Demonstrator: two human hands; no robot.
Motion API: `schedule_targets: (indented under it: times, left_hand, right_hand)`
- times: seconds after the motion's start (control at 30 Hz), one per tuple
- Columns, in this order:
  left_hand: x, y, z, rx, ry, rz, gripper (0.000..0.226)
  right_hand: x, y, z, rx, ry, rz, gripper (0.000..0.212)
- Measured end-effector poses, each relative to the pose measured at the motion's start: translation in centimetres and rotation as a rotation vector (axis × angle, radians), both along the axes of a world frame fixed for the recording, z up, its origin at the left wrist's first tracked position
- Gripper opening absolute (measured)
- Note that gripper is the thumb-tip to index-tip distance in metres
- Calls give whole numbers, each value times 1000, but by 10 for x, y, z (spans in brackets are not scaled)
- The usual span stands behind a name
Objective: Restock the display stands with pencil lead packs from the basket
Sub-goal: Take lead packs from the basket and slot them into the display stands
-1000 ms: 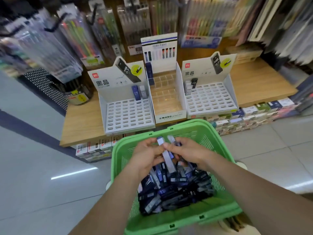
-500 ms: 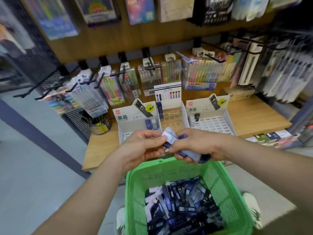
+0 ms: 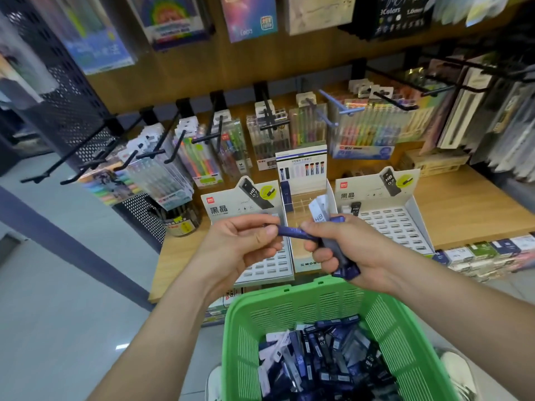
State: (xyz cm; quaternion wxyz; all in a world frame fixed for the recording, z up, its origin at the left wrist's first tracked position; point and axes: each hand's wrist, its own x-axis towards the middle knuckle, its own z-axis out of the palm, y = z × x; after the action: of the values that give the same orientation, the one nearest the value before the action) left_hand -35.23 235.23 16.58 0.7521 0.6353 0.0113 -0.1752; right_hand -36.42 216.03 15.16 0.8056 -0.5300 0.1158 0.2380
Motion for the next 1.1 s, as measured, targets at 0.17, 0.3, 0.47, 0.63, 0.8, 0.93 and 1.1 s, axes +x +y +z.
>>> schedule_targets:
  times: [0.17,0.3,0.47,0.63,0.8,0.93,1.1]
  left_hand:
    - [17,-5,10,138,-149,89,22]
    - [31,-6,11,185,-130,79,2]
    - [29,-21,2,255,-142,60,9]
    - [20,-39,-12,399,-155,-29,42]
    - [24,-44,-20,557,-306,-66,54]
    - [53,-44,-22,340,-137,144,20]
    - [105,-50,-39,527,-151,247,12]
  right_hand:
    - [11,2,3,153,18,77,38]
    - [22,2,5,145,-9,-16,16]
    - [40,0,5,120,-31,-220,8]
    - [44,0,-2,-15,-23,-158,13]
    - [45,-7,2,-51,18,-106,18]
    - [58,-37,23,96,96,-202,13]
    - [61,-68,33,151,82,-289,16]
